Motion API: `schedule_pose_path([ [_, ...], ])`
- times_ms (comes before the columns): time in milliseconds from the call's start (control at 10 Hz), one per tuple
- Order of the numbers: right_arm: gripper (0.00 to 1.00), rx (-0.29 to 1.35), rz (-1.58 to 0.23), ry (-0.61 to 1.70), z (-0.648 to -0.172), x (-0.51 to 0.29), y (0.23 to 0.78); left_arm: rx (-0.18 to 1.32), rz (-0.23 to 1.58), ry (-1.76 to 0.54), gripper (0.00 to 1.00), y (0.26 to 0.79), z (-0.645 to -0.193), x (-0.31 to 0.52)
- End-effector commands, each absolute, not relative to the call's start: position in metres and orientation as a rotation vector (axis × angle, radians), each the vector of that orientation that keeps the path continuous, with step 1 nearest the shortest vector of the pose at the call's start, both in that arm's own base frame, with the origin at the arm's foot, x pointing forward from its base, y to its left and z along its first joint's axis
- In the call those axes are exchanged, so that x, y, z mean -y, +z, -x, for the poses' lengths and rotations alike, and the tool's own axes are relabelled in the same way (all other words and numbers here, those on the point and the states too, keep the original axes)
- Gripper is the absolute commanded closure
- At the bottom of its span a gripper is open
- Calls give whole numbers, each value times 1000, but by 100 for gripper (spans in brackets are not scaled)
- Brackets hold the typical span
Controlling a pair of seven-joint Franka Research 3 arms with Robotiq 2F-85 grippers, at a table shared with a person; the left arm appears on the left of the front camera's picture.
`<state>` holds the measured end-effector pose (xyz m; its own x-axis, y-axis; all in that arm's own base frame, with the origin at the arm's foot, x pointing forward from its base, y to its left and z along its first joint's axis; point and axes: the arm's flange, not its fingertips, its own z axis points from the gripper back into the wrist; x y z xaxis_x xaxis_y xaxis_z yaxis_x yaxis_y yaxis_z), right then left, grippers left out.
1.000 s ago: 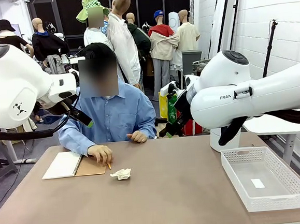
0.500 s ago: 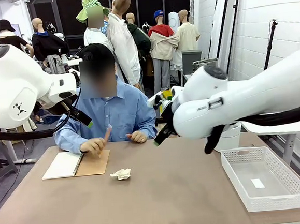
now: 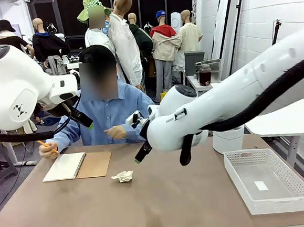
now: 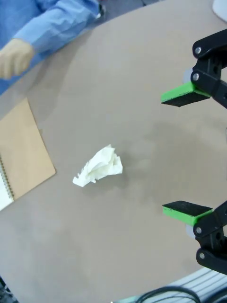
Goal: Sort the paper based on its condition.
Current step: If a person hands you a paper, place it in the Organizing basket , and if it's crumpled, put it in the Trash can.
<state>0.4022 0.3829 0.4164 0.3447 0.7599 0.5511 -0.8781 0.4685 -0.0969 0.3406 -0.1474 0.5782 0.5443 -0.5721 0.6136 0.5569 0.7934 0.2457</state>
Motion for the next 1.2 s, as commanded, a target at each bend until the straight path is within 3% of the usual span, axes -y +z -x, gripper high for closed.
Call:
schedule_pose_path([
  [0,0,547,-265,1147,-422,-391,409,737,-24,-673,0,578,-341,147],
  [800,0,532,-244,1157,-419,-401,405,737,-24,-673,0,578,-341,147],
  [1100,0,490,-289,1185,-447,-434,379,737,-24,-673,0,578,-341,147],
])
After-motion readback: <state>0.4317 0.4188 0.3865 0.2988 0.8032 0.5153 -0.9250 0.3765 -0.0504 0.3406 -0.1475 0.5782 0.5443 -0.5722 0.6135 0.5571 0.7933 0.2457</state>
